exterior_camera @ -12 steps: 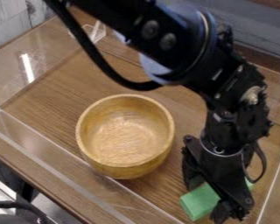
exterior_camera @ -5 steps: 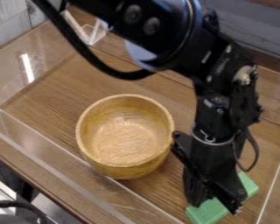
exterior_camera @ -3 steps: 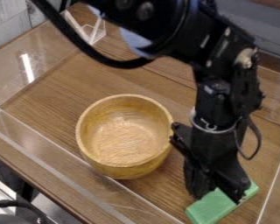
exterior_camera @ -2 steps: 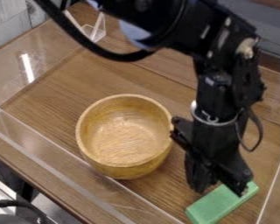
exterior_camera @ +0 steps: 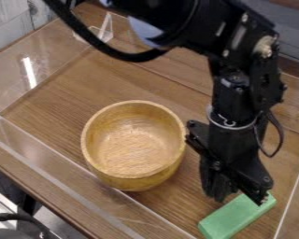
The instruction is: Put the green block in the brown bowl
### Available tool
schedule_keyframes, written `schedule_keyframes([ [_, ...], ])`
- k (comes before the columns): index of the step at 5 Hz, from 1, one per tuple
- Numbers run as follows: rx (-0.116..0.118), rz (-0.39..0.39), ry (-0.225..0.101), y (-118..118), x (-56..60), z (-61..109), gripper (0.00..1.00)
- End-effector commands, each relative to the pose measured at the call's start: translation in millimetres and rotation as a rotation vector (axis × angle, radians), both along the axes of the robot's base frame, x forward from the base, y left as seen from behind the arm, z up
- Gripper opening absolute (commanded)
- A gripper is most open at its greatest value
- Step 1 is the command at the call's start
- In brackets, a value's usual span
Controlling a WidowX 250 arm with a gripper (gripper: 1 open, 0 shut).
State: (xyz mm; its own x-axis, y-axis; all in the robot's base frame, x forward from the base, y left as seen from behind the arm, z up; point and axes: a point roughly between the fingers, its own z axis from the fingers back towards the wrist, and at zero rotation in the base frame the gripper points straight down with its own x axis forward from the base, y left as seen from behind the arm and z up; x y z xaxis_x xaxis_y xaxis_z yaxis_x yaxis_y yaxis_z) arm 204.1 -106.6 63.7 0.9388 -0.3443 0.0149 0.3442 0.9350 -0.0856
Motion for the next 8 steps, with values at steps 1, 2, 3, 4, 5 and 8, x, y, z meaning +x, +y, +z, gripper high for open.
schedule_keyframes([
  [1, -0.013, -0.006, -0.038, -3.9, 6.9, -0.3, 1.0],
  [2, -0.017, -0.007, -0.046, -8.6, 8.1, -12.3, 1.0],
  [3, -0.021, -0.017, -0.053, -11.9, 6.6, -28.0, 1.0],
  [4, -0.025, -0.021, -0.061, -12.2, 7.5, -39.0, 1.0],
  [5, -0.021, -0.018, -0.073, -10.7, 9.0, -38.6, 1.0],
  [8, -0.024, 0.014, -0.047, -1.8, 0.0, -9.3, 0.0],
])
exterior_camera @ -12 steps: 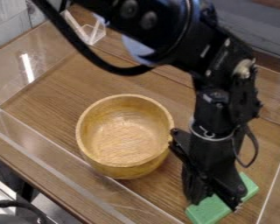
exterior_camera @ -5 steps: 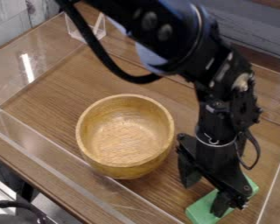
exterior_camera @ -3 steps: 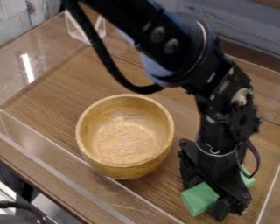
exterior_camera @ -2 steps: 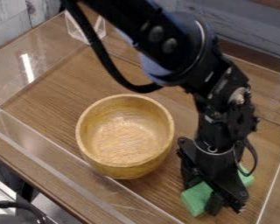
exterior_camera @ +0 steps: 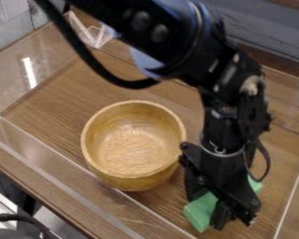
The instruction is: Put the green block in the brown bowl
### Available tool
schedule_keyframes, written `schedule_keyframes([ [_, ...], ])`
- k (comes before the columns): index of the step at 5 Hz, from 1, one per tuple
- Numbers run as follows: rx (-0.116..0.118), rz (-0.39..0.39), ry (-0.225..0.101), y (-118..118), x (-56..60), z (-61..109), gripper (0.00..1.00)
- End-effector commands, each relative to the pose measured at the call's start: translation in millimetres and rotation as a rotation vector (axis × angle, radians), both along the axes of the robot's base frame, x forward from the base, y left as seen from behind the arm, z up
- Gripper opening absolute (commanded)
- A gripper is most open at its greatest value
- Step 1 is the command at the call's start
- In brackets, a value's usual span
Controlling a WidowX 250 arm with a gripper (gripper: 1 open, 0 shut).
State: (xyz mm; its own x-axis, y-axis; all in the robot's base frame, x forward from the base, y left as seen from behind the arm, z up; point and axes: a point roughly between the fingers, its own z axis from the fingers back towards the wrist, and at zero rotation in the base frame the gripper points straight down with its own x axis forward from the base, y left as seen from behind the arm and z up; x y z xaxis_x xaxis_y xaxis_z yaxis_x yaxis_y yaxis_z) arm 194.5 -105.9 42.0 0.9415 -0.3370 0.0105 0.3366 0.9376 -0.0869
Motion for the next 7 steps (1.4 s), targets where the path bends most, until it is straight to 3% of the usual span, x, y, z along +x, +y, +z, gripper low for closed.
schedule_keyframes([
  [1, -0.024, 0.037, -0.05, 5.5, 6.4, 45.6, 0.0],
  [2, -0.026, 0.126, -0.082, 19.8, 12.2, 95.8, 0.0],
  [3, -0.023, 0.223, -0.139, 45.3, 24.1, 146.2, 0.0],
  [5, -0.024, 0.173, -0.157, -15.8, 1.8, 108.3, 0.0],
  [7, -0.026, 0.224, -0.205, 3.7, 3.5, 111.5, 0.0],
])
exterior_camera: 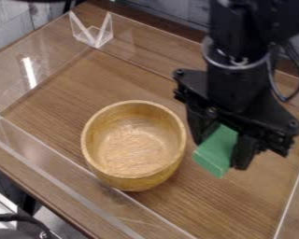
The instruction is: Put the green block in the brown bowl
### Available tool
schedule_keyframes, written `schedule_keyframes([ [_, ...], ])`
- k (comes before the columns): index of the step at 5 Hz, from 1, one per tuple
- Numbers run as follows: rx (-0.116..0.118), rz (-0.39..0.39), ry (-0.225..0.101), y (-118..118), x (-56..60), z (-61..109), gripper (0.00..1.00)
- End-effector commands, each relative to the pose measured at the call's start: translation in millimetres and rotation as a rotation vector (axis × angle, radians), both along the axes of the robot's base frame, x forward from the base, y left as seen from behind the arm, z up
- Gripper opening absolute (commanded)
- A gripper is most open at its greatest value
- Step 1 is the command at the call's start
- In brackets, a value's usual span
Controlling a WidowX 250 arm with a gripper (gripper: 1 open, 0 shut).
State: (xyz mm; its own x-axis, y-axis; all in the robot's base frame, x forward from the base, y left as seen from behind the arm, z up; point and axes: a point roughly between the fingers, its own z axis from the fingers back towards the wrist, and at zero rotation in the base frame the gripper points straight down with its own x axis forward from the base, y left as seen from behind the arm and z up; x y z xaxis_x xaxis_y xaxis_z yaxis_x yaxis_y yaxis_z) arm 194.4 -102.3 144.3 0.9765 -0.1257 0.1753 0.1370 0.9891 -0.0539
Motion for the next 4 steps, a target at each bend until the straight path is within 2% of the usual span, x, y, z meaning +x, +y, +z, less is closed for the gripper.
schedule_keyframes([
  [1, -0.024, 0.009, -0.048, -3.9, -2.7, -6.8, 0.0],
  [2, -0.032, 0.032, -0.065, -13.3, -4.9, 4.2, 0.0],
  [3, -0.045, 0.04, -0.064, -22.4, -8.0, -4.0, 0.0],
  [4, -0.052, 0.057, -0.065, -14.3, -8.2, -4.0, 0.0],
])
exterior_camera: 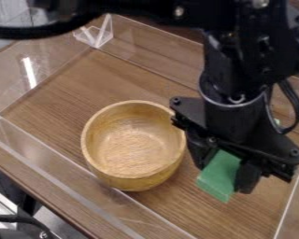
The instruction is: Put the green block in the brown bowl
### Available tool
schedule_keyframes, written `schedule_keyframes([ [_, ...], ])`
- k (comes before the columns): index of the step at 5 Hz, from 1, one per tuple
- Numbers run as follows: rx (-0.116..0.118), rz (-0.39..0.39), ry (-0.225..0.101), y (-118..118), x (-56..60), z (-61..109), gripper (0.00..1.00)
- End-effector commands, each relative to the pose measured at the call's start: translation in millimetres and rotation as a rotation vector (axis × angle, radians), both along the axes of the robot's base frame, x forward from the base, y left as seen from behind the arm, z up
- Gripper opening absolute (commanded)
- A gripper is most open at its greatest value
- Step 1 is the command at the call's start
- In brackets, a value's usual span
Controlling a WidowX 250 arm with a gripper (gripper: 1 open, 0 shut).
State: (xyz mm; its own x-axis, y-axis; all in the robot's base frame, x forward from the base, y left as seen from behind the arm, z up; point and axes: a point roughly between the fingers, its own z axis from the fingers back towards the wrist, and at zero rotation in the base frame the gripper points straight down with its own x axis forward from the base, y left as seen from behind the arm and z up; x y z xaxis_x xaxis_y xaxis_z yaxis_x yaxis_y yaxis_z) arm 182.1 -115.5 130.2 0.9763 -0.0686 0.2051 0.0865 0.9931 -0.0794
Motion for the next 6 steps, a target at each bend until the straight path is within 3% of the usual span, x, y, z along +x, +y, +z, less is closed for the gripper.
schedule_keyframes([
  [1, -0.026, 0.027, -0.035, 12.7, 2.6, 11.3, 0.0],
  [2, -0.016, 0.072, -0.031, 45.6, 6.2, 15.9, 0.0],
  [3, -0.011, 0.079, -0.039, 69.7, 18.3, 33.7, 0.0],
  [4, -0.009, 0.065, -0.046, 64.7, 37.3, 48.6, 0.0],
  [5, -0.006, 0.048, -0.047, 55.0, 47.1, 40.4, 0.0],
  [6, 0.004, 0.045, -0.037, 54.4, 47.6, 28.5, 0.0],
])
